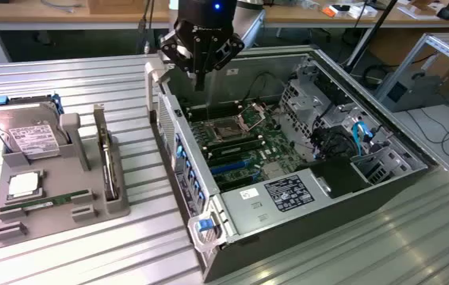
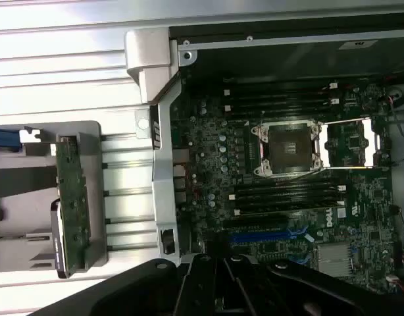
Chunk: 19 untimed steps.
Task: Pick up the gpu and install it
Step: 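Reach for the gpu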
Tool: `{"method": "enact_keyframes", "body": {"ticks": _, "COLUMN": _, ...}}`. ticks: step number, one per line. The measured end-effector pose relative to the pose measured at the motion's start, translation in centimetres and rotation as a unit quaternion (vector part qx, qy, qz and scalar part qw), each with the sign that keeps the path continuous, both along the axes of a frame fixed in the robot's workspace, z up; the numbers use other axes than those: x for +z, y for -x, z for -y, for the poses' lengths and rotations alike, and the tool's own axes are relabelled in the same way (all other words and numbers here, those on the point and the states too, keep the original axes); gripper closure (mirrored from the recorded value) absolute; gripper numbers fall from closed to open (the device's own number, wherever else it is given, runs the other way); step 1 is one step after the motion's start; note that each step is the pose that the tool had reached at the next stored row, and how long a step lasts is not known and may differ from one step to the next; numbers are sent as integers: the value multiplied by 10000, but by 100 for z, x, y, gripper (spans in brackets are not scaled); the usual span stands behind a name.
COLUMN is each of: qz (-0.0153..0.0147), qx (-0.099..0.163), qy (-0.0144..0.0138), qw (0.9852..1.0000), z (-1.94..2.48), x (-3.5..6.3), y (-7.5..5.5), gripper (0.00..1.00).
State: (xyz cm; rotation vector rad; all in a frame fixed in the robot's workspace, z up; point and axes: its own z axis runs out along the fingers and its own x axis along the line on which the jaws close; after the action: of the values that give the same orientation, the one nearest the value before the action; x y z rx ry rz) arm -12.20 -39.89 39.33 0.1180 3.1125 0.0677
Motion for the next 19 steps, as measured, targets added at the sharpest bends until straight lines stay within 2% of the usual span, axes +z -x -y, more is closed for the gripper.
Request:
{"method": "enact_keyframes", "body": {"ticks": 1, "qz": 0, "qx": 0, "qy": 0, "qw": 10000, "z": 0, "x": 0, "y": 111, "gripper": 89}}
{"method": "enact_keyframes", "body": {"ticks": 6, "qz": 2, "qx": 1, "qy": 0, "qw": 10000, "z": 0, "x": 0, "y": 240, "gripper": 89}}
{"method": "enact_keyframes", "body": {"ticks": 19, "qz": 5, "qx": 0, "qy": 0, "qw": 10000, "z": 0, "x": 0, "y": 410, "gripper": 89}}
